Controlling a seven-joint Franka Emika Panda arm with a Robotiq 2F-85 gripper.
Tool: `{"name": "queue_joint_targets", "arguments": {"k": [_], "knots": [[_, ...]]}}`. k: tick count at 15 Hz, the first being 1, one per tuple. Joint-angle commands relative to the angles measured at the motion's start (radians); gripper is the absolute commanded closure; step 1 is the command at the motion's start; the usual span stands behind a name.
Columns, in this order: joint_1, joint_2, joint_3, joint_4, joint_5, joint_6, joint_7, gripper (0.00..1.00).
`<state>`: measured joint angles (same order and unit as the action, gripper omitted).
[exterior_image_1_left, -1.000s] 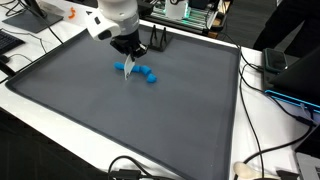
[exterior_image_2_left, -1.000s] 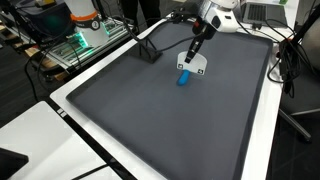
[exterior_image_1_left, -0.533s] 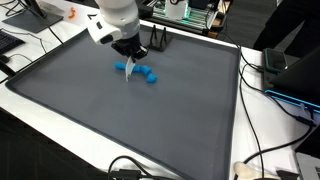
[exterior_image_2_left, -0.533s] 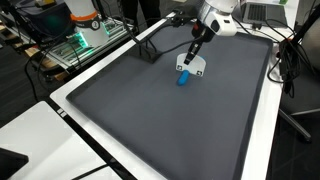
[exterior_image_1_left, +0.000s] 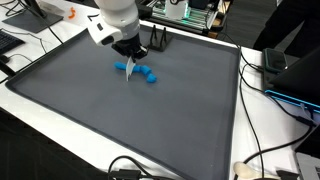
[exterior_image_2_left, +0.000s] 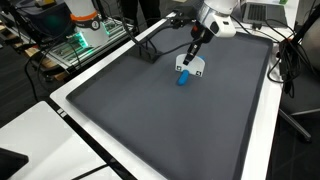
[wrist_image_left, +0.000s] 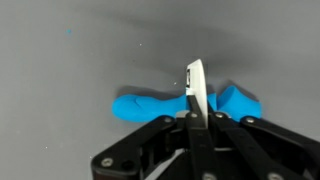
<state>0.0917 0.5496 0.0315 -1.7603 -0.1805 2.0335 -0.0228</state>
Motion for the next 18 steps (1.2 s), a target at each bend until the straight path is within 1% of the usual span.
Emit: {"name": "queue_joint_targets", "arguments": {"k": [1, 12, 18], "knots": [[-0.015, -0.014, 0.005, -0.084, 0.015, 0.012, -0.025, 0.99], [-0.014, -0.064, 0.009, -0.116, 0.018, -0.028, -0.041, 0.99], [-0.011, -0.094, 0.01, -0.116, 0.011, -0.092, -0.049, 0.99]]}}
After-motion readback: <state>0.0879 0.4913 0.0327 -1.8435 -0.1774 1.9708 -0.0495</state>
